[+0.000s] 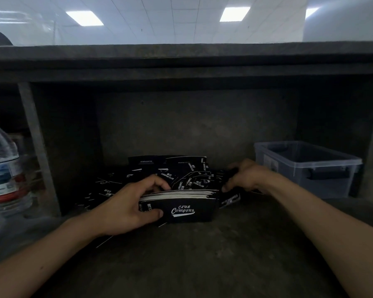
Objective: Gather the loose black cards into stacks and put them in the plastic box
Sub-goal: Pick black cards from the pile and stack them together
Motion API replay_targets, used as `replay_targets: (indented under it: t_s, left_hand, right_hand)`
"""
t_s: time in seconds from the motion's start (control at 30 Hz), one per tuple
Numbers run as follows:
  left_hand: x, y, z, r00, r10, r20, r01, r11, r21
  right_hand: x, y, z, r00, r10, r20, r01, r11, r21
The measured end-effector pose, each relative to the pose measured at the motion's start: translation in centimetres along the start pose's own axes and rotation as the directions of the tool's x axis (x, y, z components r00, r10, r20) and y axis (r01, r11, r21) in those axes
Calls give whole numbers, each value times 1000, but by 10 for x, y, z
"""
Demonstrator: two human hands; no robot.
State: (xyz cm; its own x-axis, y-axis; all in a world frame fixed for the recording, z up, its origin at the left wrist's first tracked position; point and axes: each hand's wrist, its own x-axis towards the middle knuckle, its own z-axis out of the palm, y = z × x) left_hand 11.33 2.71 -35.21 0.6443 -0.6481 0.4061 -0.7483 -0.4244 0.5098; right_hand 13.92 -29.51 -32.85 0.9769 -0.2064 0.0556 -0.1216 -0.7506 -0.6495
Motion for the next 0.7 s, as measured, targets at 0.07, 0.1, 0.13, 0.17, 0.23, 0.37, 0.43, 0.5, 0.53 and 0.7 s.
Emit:
replay_targets:
  t_s: [0.07, 0.1, 0.13, 0.17, 0.23, 0.37, 0.43, 0.5, 0.53, 0.7]
  left_hand:
    - [0, 0, 0, 1000, -3, 4, 3, 1000, 0]
    - [0, 0, 0, 1000, -4, 7, 4, 1000, 4]
    - [0, 0, 0, 1000, -7, 8, 7, 1000, 7]
    - [0, 0, 0, 1000, -10, 10, 10, 1000, 4]
    - [1, 0, 0, 1000, -17, 14, 17, 1000, -4]
    - [0, -1, 1, 1000, -23, -2, 23, 1000, 0]
    - [0, -2, 0, 1000, -25, -8, 25, 1000, -6]
    - [0, -2, 0, 999, -32, -10, 32, 999, -16]
    - [0, -2, 0, 999, -36, -12, 35, 999, -21]
    - [-2, -4, -2, 998, -66, -17, 66, 998, -13]
  right_hand:
    - [3, -1, -2, 982, -64, -179, 82, 992, 99]
    - [4, -1, -3, 963, -88, -254, 136, 975, 176]
    - [4, -2, -5, 943, -113, -312, 200, 944, 263]
    - [3, -4, -7, 924, -139, -357, 267, 902, 338]
    - [0, -7, -8, 896, -157, -416, 352, 823, 447]
    - [3, -11, -4, 894, -111, -435, 381, 701, 603]
    - [4, -13, -3, 907, -83, -414, 370, 627, 685]
    - [3, -14, -4, 932, -67, -357, 323, 600, 732]
    - [3, -15, -4, 949, -62, -310, 282, 609, 741]
    - [-7, -16, 0, 991, -134, -6, 102, 718, 689]
